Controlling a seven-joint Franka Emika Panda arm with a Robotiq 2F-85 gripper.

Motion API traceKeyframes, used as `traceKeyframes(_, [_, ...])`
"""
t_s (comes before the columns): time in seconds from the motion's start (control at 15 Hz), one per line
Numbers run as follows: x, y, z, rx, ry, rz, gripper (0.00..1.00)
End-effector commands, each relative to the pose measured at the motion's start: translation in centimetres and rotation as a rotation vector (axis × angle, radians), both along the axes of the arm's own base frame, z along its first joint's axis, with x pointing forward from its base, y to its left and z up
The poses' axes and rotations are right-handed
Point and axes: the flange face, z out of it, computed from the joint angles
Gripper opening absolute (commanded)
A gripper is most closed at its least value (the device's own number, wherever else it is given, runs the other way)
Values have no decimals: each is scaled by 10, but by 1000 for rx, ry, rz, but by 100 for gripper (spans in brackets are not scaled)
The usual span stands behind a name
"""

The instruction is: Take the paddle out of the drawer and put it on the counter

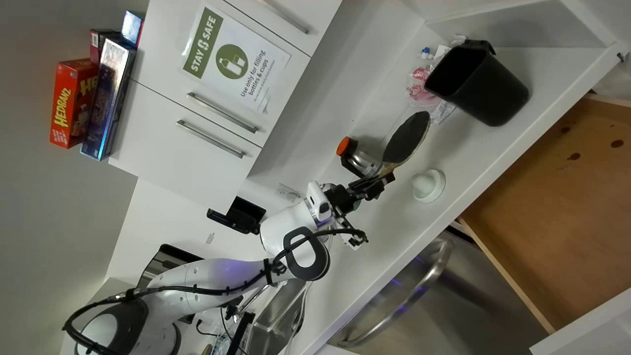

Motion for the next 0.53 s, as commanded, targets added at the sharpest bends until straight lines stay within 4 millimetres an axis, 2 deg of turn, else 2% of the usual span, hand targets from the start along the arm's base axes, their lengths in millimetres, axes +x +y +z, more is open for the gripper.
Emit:
traceKeyframes(0.0, [1, 15, 6, 61, 11, 172, 8])
traceKeyframes(0.47, [1, 60, -4, 132, 103, 467, 8])
